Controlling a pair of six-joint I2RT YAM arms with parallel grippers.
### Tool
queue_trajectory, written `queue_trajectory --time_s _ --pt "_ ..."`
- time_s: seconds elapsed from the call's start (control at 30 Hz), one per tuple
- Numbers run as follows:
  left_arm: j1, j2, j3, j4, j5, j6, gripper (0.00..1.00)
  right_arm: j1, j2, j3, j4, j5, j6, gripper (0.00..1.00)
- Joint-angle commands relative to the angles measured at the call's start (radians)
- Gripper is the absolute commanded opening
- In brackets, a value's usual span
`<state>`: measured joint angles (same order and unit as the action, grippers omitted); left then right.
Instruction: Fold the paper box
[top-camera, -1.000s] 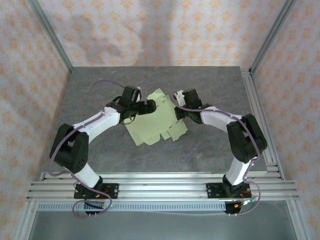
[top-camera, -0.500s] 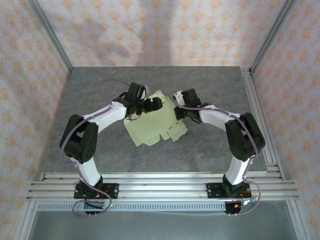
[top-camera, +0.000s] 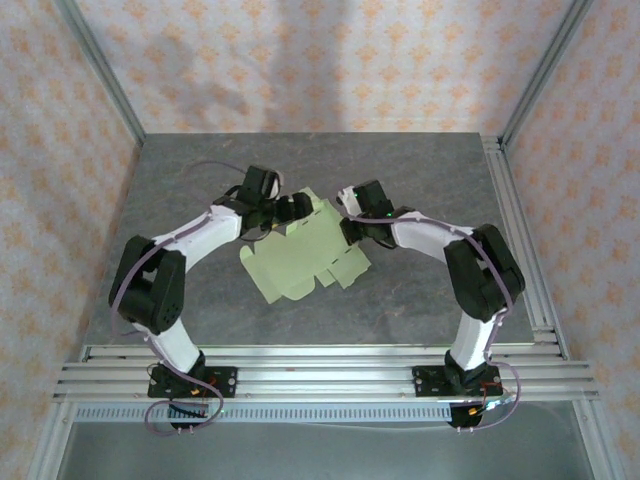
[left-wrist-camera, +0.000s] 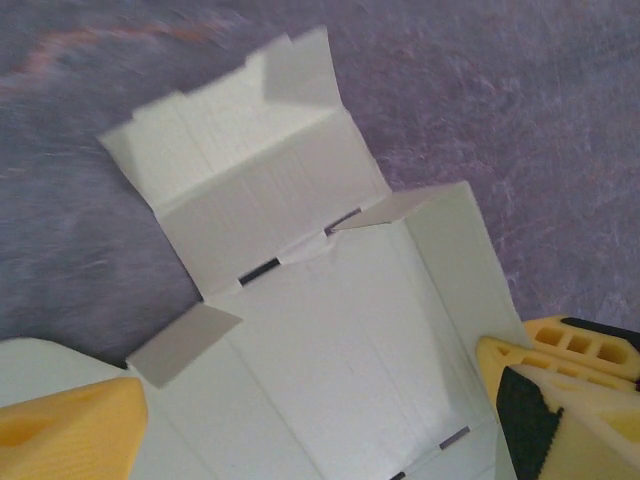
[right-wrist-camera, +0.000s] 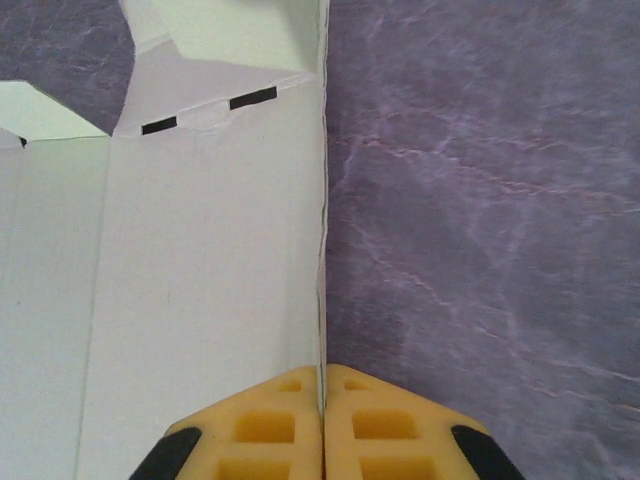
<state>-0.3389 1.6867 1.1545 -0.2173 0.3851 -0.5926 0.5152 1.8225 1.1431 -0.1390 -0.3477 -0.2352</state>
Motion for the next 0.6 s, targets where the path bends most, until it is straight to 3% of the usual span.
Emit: queue_trajectory --time_s 0.0,0.17,0.37,0.57 --pt "0.019 -0.069 -0.029 -0.057 -0.071 0.042 0.93 -0.012 0.086 0.079 -0.081 -0.109 0.078 0.07" --pt "0.031 -0.112 -0.061 -0.067 -0.089 0.051 0.94 -0.013 0.117 0.080 -0.034 -0.108 0.120 0.10" --pt "0.037 -0.130 -0.077 -0.064 -0.097 0.053 0.95 -0.023 0.110 0.086 -0.038 -0.158 0.123 0.23" --pt "0.039 -0.130 -0.086 -0.050 -0.088 0.053 0.95 -0.034 0.124 0.081 -0.019 -0.159 0.136 0.26"
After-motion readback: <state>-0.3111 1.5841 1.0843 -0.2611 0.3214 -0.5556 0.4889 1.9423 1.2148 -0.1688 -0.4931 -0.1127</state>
